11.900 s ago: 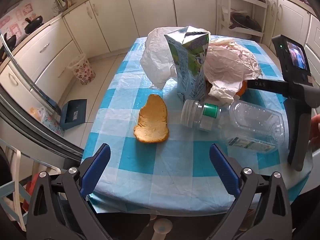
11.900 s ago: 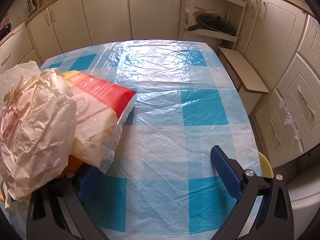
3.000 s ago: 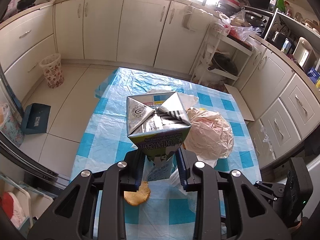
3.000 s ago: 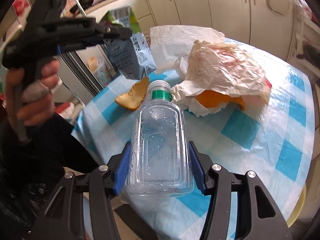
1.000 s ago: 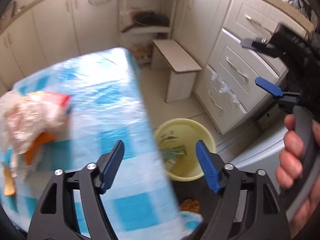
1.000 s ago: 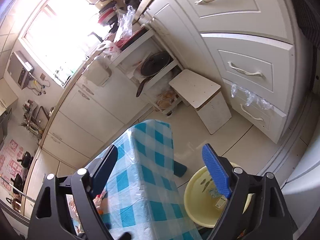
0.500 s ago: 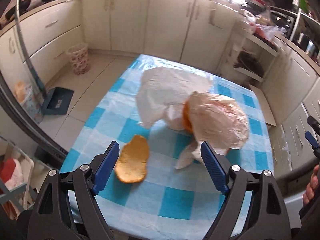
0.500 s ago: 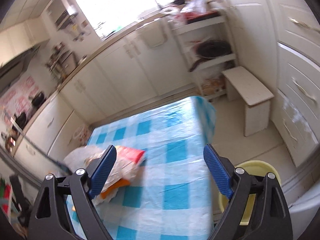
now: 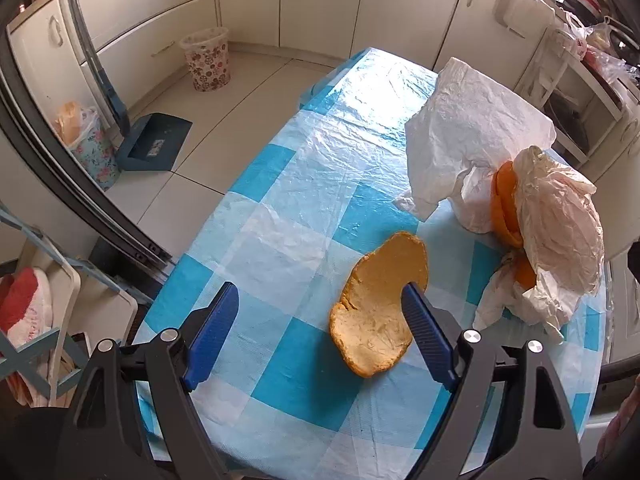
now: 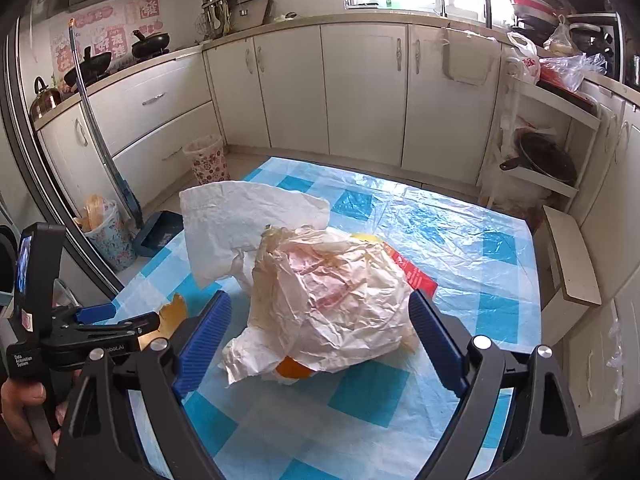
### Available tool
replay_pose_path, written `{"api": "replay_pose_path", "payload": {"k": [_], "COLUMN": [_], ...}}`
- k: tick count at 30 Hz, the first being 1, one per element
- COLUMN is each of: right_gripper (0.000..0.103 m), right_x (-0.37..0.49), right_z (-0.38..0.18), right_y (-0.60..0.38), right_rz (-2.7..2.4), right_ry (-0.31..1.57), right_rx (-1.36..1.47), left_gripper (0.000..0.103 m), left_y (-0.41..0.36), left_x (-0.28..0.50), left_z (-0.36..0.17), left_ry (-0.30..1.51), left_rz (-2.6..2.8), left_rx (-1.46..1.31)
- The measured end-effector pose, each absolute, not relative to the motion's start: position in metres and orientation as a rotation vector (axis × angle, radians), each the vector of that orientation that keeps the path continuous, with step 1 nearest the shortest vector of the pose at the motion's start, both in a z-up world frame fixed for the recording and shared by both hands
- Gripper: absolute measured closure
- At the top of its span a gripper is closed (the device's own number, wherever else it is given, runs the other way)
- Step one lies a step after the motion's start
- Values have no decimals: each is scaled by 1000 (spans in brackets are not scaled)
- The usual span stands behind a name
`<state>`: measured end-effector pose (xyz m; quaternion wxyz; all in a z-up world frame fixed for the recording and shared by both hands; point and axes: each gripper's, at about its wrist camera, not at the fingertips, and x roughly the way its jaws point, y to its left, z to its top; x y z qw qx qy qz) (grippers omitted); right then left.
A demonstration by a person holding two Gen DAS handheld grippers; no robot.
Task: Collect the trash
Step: 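Grasp the bread crust with the left tool while the right tool grasps a white plastic bag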
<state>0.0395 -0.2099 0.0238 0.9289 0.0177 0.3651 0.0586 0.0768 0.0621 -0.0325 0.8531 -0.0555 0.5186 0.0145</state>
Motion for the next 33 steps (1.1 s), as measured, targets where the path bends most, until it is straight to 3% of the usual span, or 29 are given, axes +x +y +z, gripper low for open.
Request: {"api": "replay_pose_path", "payload": {"k": [5, 13, 19, 22, 24, 25, 27, 28, 29, 33], "right_gripper": [16, 17, 24, 29, 38, 42, 64, 72, 85, 97], "right_x": [47, 44, 50, 53, 53, 53, 52, 51, 50, 43], "right_z": [22, -23, -34, -47, -56, -57, -56, -53, -48, -19], "right_y": [-223, -322, -315, -309, -307, -307, -306, -305, -306, -306], "right_rz": [51, 68, 181, 229, 262, 277, 316, 329, 338, 390], "right_ry": [766, 881, 894, 932, 951, 953, 939, 928, 911, 793], "right_rx": [103, 810, 935, 1014, 1077, 1097, 1121, 1118, 1110, 1048], "left_gripper": [23, 23, 24, 33, 42, 52, 67, 79, 82, 93], "left_y": [57, 46, 30, 25, 22, 20, 18, 16, 17, 29], "left_x": [80, 95, 93, 91, 90, 89, 88, 87, 86, 86], "left_z": [-42, -53, -50, -48, -47, -46, -45, -44, -43, -39], "left_ry": [1111, 1114, 1088, 1074, 1072, 1070, 1064, 1060, 1058, 1062], "left_rz": [14, 24, 0, -13, -27, -41, -58, -52, -58, -86], "left_rx": [-96, -64, -17, 6, 8, 8, 13, 23, 18, -68]}}
